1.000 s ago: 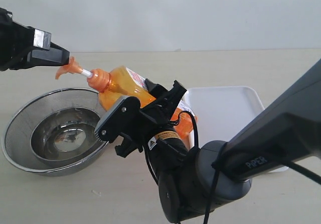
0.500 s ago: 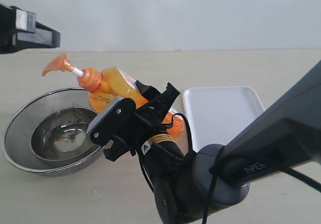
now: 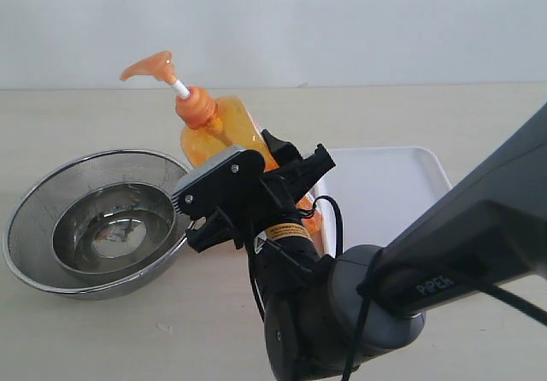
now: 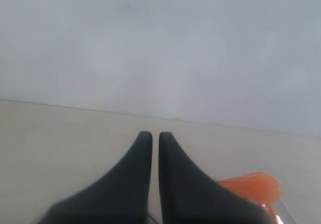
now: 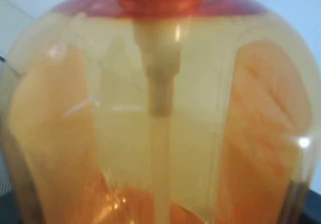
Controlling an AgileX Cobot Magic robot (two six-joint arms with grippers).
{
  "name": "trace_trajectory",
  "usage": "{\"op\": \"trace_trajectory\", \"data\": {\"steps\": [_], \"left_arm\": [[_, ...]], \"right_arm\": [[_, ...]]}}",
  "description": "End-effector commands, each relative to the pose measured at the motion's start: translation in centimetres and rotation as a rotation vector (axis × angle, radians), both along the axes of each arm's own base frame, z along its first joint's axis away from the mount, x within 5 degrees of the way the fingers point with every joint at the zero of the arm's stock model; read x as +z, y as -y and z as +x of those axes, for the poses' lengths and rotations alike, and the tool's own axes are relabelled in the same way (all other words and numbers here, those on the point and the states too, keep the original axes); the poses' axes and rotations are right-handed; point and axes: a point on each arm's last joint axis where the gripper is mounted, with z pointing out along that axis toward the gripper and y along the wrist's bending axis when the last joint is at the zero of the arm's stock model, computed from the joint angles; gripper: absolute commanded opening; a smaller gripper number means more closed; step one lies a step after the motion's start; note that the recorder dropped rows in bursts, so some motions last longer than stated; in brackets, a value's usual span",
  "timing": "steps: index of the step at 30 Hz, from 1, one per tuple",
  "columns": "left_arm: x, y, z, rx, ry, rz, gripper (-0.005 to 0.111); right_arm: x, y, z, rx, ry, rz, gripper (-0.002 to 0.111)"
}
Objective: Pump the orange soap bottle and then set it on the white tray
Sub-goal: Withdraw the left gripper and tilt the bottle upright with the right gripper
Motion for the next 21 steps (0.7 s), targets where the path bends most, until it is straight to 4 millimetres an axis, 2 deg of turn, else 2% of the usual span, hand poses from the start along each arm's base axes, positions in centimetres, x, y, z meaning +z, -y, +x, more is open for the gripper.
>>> {"op": "trace_trajectory", "data": {"steps": [1,5,11,16,21], "left_arm": [[-1.9,-1.4,-2.0,0.139,0.048,-0.075,0.005],[-3.1,-2.2,-3.8,0.202,0.081,-0.123,0.005],[-3.4,-2.6,-6.5,0.210,0.150,-0.216,0.005],[-4.0,-2.8,-9.8,0.173,0.246,-0.276,0.005],[-6.7,-2.8,-11.9,0.136,0.281,-0.287,0.005]], "right_arm": [[0.6,0.1,0.1,-0.025,-0.006,0.107,0.000],[0.6,0.2,0.1,-0.033,-0.021,0.146,0.000],[0.6,0.3,0.2,-0.051,-0.052,0.225,0.000],[0.6,0.4,0.2,-0.059,-0.070,0.278,0.000],[0.6,0.4,0.2,-0.062,-0.098,0.363,0.000]]}}
